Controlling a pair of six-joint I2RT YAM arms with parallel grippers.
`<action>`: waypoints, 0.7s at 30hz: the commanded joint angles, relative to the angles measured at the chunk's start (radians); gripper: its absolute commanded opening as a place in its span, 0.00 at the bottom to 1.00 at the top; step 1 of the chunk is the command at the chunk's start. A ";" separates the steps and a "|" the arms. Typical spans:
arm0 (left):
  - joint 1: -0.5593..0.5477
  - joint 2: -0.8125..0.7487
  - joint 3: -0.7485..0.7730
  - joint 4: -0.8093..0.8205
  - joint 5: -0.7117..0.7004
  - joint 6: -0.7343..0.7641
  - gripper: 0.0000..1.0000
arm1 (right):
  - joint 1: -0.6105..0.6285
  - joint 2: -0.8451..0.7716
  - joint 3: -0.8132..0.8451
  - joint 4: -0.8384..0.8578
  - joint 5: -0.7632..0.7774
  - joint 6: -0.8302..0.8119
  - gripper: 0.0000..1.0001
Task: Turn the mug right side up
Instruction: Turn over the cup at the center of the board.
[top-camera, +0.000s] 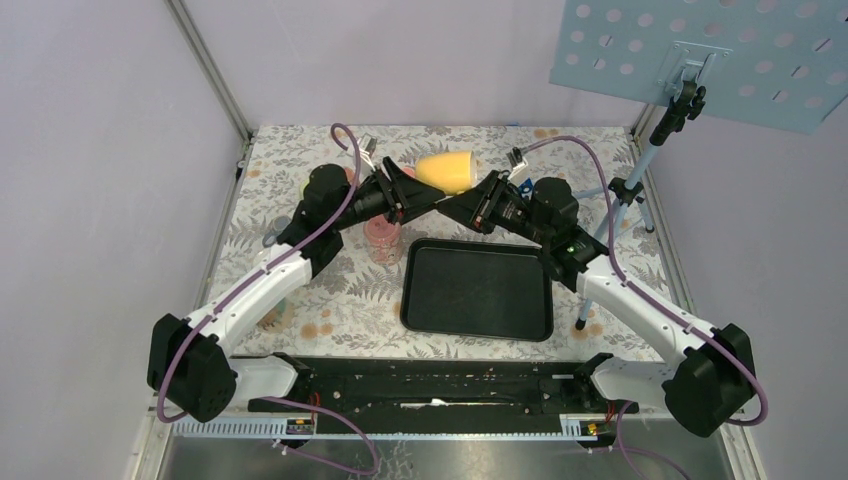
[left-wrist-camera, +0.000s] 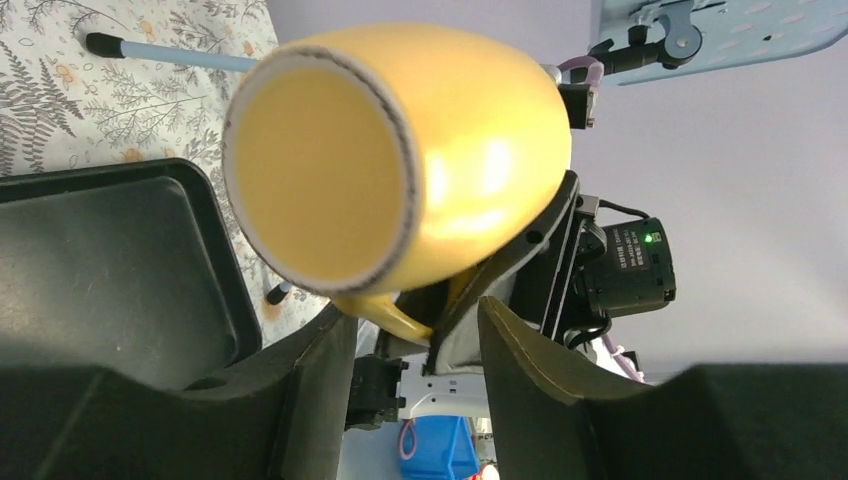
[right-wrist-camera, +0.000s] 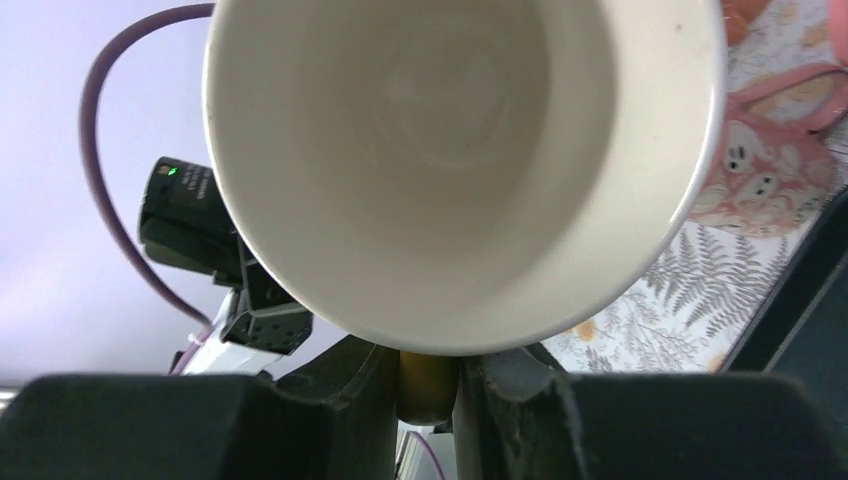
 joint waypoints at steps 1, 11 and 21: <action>-0.003 -0.038 0.007 0.042 -0.013 0.087 0.54 | -0.002 -0.047 0.079 -0.059 0.070 -0.102 0.00; -0.002 -0.069 0.021 -0.166 -0.097 0.255 0.84 | 0.007 -0.080 0.142 -0.360 0.194 -0.268 0.00; -0.003 -0.111 0.055 -0.399 -0.213 0.449 0.99 | 0.006 -0.102 0.198 -0.727 0.372 -0.456 0.00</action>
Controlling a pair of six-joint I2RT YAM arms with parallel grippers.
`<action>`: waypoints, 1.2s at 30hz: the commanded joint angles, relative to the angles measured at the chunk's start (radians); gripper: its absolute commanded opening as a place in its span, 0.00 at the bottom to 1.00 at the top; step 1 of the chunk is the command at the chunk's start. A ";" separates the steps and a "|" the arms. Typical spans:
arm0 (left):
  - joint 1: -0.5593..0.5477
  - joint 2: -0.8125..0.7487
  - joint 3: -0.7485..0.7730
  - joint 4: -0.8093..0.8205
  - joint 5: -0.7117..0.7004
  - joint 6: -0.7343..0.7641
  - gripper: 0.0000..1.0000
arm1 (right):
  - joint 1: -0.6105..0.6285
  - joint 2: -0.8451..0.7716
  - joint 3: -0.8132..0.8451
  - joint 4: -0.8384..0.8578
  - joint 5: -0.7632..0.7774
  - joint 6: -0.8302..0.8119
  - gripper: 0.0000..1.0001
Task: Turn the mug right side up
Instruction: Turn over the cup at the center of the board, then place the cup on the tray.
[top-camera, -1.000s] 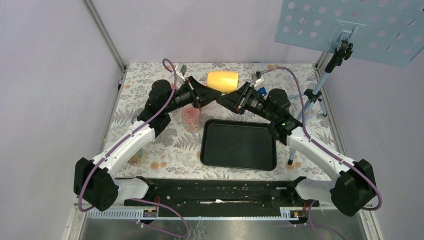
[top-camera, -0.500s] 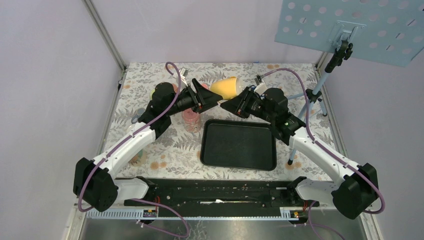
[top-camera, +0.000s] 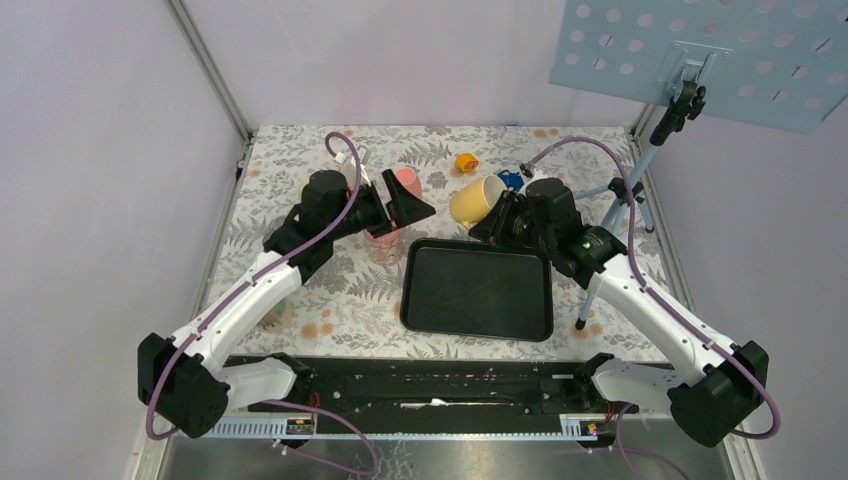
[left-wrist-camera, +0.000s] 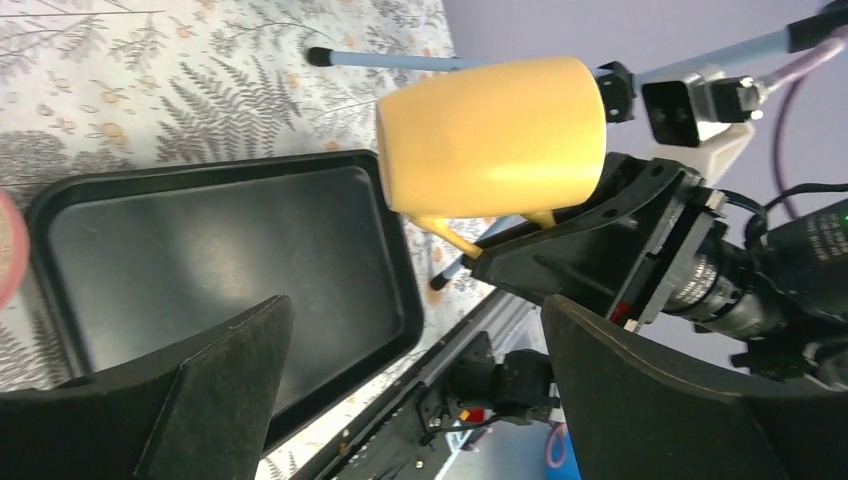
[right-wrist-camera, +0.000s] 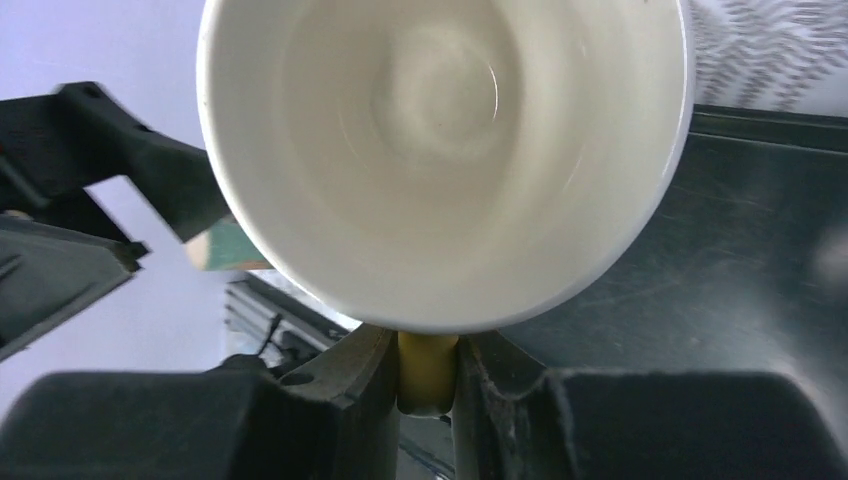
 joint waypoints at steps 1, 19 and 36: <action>-0.002 -0.036 0.049 -0.070 -0.066 0.109 0.99 | 0.007 -0.056 0.081 -0.124 0.133 -0.125 0.00; -0.002 0.011 0.076 -0.082 -0.065 0.153 0.99 | 0.041 -0.145 -0.181 -0.175 0.549 -0.159 0.00; -0.087 0.096 -0.123 0.124 0.105 0.023 0.98 | 0.141 -0.151 -0.282 0.162 0.738 -0.262 0.00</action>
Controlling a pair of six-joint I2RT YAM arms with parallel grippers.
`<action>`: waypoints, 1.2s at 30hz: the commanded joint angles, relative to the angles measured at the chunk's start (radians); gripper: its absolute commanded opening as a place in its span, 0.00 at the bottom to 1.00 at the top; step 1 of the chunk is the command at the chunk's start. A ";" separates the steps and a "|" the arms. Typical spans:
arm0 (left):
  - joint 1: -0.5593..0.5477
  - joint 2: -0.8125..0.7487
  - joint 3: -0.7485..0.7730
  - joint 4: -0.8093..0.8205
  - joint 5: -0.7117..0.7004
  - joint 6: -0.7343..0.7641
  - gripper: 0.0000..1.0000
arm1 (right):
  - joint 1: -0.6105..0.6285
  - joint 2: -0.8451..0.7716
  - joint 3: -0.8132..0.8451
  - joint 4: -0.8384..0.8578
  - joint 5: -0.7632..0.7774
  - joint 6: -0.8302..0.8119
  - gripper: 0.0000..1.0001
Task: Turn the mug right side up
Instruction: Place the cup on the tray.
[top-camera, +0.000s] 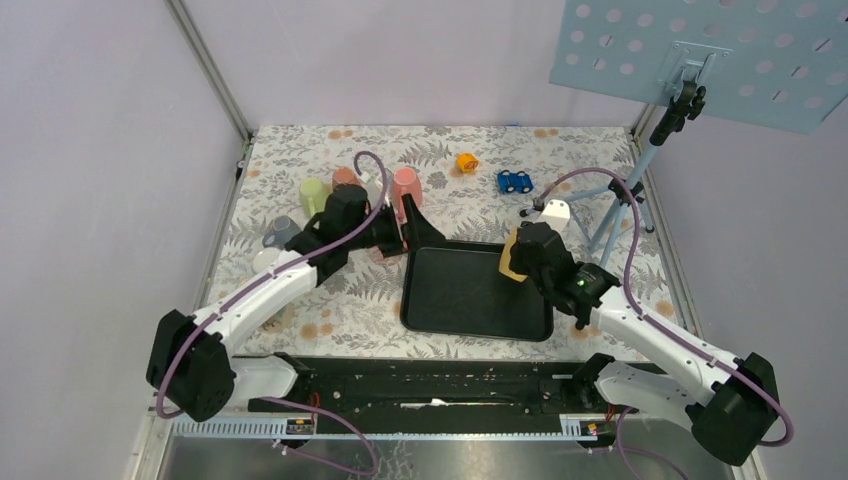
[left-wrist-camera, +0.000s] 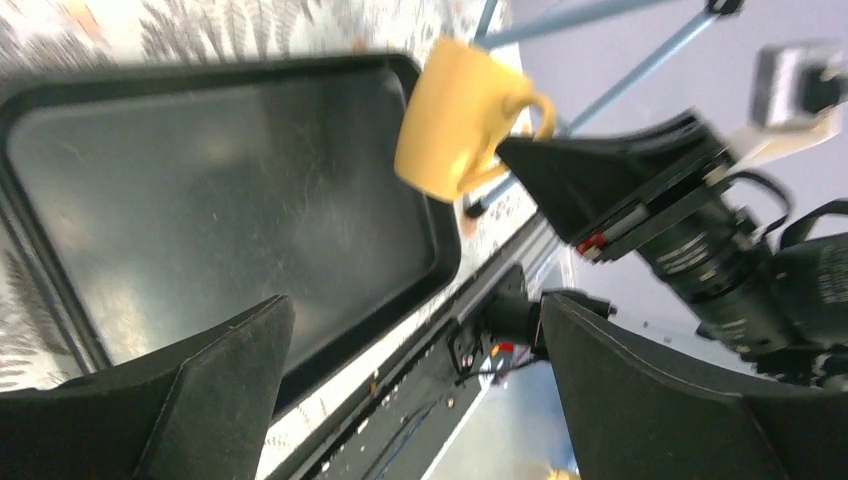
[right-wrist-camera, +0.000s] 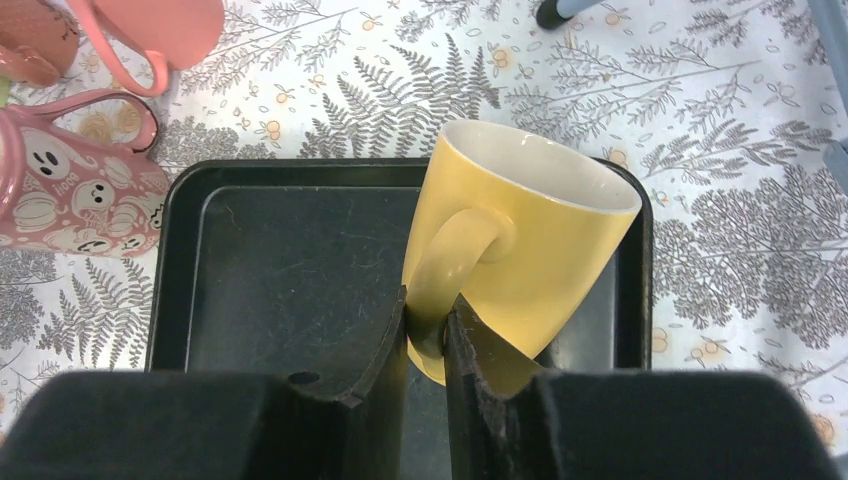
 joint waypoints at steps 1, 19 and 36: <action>-0.082 0.047 -0.077 0.185 0.040 -0.069 0.97 | 0.030 -0.013 -0.024 0.214 0.102 -0.047 0.00; -0.300 0.582 -0.019 0.850 0.110 -0.400 0.44 | 0.051 -0.077 -0.175 0.393 0.092 -0.061 0.00; -0.333 0.785 0.056 1.017 0.127 -0.558 0.26 | 0.052 -0.076 -0.224 0.449 0.044 -0.031 0.00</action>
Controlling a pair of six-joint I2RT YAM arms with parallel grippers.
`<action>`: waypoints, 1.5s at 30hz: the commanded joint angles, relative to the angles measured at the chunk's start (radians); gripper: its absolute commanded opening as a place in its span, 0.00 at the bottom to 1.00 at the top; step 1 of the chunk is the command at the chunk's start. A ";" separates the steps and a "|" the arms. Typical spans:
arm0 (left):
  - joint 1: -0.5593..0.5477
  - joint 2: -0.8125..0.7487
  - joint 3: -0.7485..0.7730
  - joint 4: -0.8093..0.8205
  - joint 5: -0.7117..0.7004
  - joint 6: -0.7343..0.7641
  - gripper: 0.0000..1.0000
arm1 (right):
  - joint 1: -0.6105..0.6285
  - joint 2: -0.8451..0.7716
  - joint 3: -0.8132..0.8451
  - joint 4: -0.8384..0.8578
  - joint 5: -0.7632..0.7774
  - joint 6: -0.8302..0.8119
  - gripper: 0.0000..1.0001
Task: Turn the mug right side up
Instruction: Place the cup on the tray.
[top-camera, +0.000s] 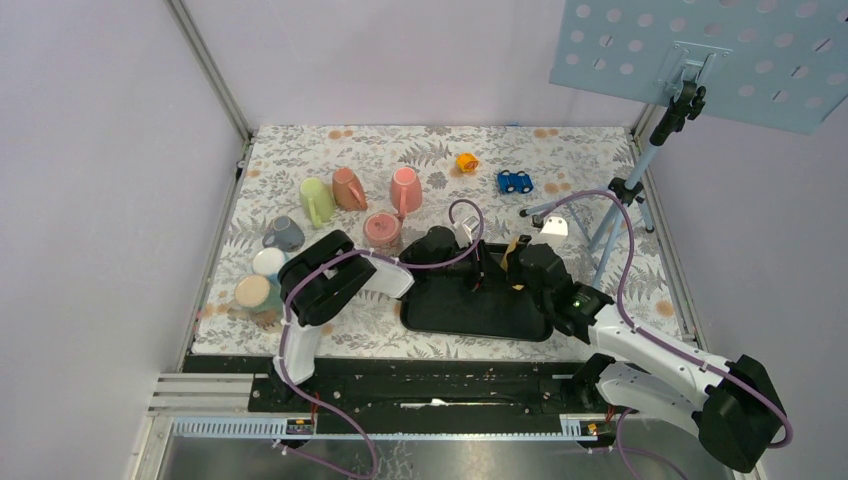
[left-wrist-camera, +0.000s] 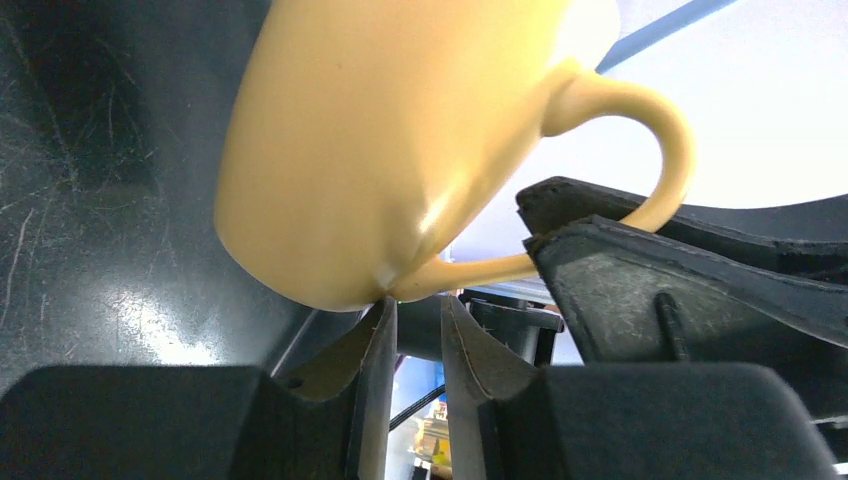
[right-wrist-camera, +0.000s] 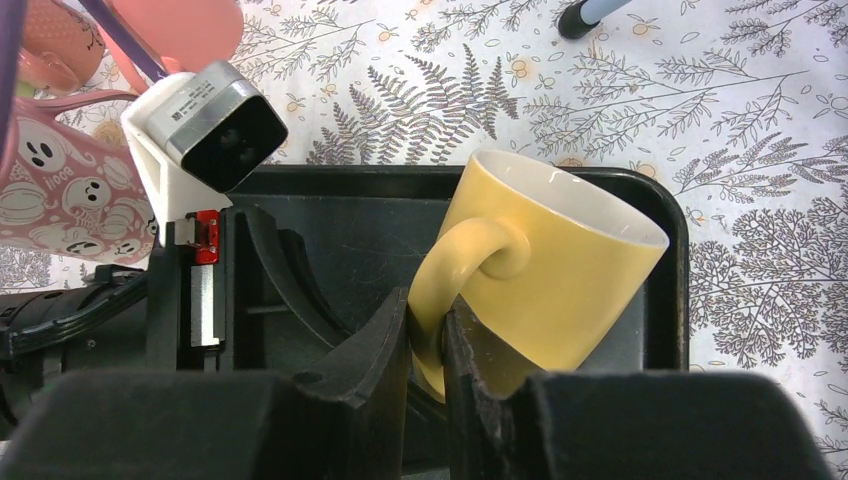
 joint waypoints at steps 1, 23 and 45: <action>-0.004 0.014 0.031 0.085 0.020 -0.022 0.26 | 0.013 -0.020 0.013 0.123 0.002 0.019 0.00; 0.007 0.114 0.113 0.031 0.001 -0.023 0.20 | 0.014 -0.036 -0.064 0.117 -0.155 0.106 0.11; 0.050 0.079 0.055 -0.001 0.009 0.025 0.19 | 0.042 0.016 -0.125 0.202 -0.251 0.131 0.21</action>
